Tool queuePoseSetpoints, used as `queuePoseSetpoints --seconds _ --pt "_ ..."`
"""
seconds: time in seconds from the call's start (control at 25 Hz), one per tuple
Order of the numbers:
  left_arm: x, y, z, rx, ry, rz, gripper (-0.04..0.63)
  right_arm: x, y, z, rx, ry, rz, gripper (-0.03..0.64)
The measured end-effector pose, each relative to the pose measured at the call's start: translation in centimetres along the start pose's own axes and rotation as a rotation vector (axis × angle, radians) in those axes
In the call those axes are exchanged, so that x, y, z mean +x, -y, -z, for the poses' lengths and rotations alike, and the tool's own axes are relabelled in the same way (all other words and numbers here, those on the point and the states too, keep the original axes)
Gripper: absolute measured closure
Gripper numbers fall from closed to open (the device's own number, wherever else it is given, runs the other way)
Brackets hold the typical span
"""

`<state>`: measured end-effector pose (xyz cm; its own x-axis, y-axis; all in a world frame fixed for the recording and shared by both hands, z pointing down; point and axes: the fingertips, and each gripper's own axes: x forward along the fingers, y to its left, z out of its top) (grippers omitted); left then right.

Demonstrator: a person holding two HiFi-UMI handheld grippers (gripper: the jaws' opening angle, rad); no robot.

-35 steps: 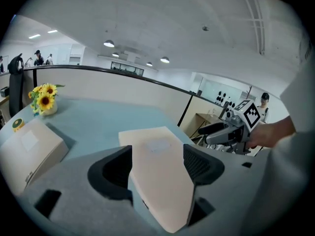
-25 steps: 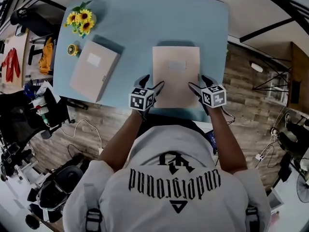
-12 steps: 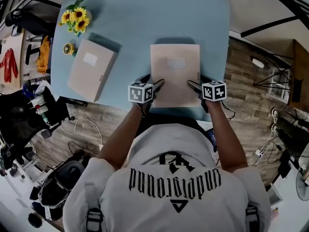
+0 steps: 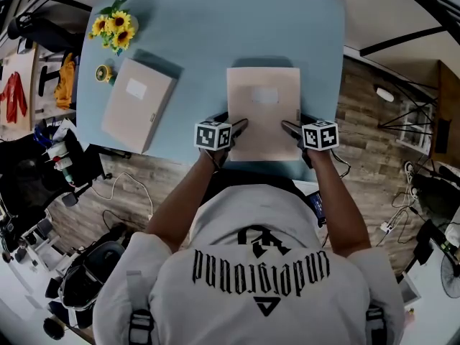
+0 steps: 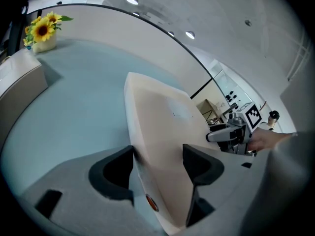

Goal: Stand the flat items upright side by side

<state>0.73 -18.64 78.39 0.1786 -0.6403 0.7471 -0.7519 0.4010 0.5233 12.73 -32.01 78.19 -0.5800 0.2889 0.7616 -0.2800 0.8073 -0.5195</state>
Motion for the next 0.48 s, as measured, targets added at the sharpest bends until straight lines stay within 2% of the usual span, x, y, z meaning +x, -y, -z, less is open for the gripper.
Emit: queuePoseSetpoints --seconds 0.24,0.48 --pt "-0.3 0.4 -0.3 0.03 -0.02 -0.007 0.275 -0.4 -0.4 -0.2 -0.004 -0.007 0.028 0.304" --pt "-2.0 0.8 -3.8 0.155 0.008 -0.035 0.275 -1.6 -1.8 -2.9 -0.041 0.054 0.071 0.31"
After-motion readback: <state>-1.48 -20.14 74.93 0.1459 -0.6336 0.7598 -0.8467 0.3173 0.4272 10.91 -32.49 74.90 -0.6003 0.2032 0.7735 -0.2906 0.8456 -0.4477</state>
